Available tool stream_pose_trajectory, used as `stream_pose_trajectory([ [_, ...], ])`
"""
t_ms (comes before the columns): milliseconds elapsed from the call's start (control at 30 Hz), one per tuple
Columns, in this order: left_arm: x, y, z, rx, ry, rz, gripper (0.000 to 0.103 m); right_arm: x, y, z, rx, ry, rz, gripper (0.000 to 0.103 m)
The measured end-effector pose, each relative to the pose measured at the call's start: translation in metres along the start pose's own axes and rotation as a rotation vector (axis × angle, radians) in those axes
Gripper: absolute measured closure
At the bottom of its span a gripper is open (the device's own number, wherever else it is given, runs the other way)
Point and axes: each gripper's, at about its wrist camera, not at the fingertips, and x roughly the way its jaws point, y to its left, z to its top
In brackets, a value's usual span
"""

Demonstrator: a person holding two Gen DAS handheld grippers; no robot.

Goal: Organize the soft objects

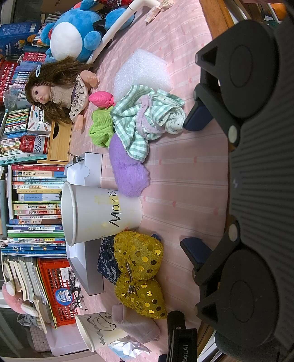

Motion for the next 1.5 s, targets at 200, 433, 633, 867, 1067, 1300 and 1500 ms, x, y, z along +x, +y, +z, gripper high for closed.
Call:
stream_pose_trajectory([
  [200, 0.0001, 0.0, 0.0, 0.0, 0.0, 0.0, 0.0, 0.0003, -0.0001, 0.0003, 0.0, 0.0, 0.0, 0.0],
  [433, 0.0, 0.0, 0.0, 0.0, -0.001, 0.0, 0.0, 0.0, 0.0, 0.0, 0.0, 0.0, 0.0, 0.0],
  [633, 0.0, 0.0, 0.0, 0.0, -0.001, 0.0, 0.0, -0.0005, 0.0002, 0.0011, 0.001, -0.002, -0.001, 0.0],
  [867, 0.0, 0.0002, -0.0001, -0.001, -0.006, 0.0, 0.0, -0.0004, 0.0007, -0.0022, 0.01, -0.018, -0.008, 0.0],
  [1067, 0.0002, 0.0019, 0.0004, 0.004, -0.015, -0.008, 0.0, -0.002, 0.0006, -0.0036, 0.011, -0.027, -0.009, 0.0],
  [1300, -0.0001, 0.0052, -0.004, 0.001, -0.051, -0.007, 0.0, -0.0039, 0.0001, -0.0067, 0.012, -0.05, -0.006, 0.0],
  [1500, -0.001, 0.0075, -0.0072, 0.004, -0.077, -0.014, 0.0, -0.0048, 0.0005, -0.0067, 0.014, -0.05, 0.003, 0.0],
])
